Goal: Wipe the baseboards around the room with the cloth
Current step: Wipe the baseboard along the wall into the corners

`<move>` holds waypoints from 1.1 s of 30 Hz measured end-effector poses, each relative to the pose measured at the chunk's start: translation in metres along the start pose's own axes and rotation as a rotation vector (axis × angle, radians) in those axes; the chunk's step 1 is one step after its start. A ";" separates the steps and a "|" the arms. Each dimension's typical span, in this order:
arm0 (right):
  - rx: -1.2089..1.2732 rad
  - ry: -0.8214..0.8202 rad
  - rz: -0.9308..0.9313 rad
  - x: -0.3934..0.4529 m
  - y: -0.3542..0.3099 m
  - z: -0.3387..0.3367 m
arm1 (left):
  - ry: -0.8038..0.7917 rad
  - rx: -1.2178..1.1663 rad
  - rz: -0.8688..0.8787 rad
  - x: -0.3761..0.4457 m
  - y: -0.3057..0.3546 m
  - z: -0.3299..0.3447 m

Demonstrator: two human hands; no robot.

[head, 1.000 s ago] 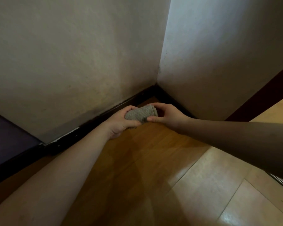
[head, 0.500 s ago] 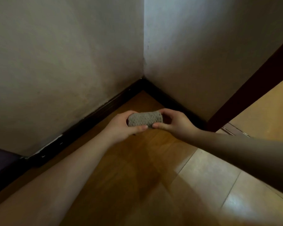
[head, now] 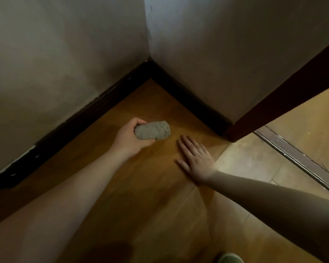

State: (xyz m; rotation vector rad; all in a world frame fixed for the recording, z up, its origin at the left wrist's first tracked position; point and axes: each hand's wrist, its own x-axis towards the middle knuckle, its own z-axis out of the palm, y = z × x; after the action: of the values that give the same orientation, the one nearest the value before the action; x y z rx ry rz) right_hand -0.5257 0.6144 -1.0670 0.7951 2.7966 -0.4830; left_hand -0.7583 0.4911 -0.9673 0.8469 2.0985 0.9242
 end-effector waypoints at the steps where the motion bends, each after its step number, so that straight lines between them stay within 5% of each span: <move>1: -0.007 0.015 -0.002 0.000 0.001 0.004 | -0.004 0.014 -0.014 0.002 -0.003 -0.001; 20: -0.037 -0.130 -0.020 0.006 0.003 -0.006 | -0.150 0.138 -0.139 0.032 0.018 -0.040; 33: -0.062 -0.108 -0.036 0.003 0.000 -0.009 | -0.076 0.113 -0.161 0.056 -0.011 -0.027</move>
State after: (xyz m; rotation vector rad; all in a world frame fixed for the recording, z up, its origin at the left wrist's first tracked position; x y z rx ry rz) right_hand -0.5290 0.6191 -1.0597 0.6853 2.7158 -0.4295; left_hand -0.8140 0.5185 -0.9799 0.7442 2.1336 0.6847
